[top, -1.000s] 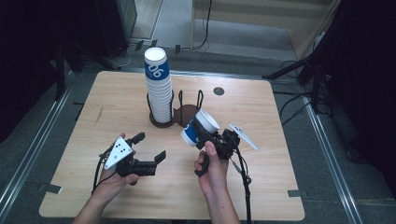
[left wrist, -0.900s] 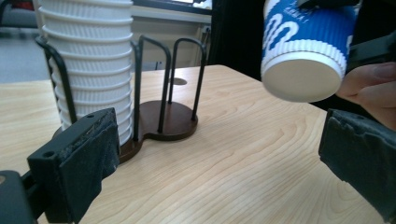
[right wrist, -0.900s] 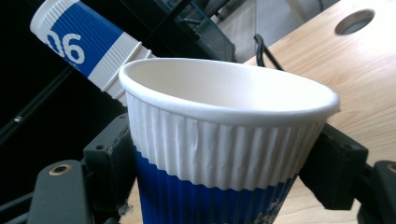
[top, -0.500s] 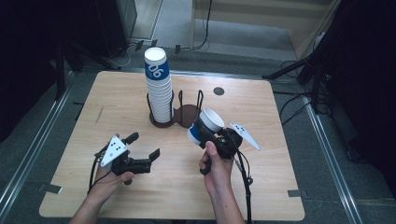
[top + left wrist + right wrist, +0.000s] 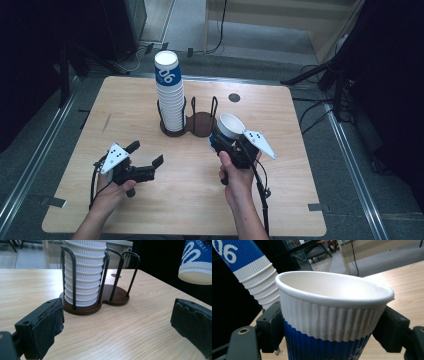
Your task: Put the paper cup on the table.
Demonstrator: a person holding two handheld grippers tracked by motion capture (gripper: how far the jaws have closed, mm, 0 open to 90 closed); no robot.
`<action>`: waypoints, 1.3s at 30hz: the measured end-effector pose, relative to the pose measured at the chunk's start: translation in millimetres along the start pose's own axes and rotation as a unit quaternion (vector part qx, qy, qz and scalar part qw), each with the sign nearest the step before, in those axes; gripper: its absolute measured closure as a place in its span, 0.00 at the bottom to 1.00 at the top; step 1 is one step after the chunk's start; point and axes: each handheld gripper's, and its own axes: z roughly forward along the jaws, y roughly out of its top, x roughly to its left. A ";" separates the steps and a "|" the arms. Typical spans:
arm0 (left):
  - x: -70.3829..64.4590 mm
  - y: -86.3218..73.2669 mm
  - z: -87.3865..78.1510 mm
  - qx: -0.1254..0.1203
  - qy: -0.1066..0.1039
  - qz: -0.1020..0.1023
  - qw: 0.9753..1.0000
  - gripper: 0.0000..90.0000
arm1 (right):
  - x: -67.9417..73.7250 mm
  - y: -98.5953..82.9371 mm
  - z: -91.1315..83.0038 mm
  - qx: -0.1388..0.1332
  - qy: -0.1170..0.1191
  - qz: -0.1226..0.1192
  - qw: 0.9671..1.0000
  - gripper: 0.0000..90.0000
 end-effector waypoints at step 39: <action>31.3 1.5 -10.9 0.012 0.059 -0.037 0.997 0.00 | -53.7 14.4 33.1 -0.084 -0.117 -0.158 0.977 0.24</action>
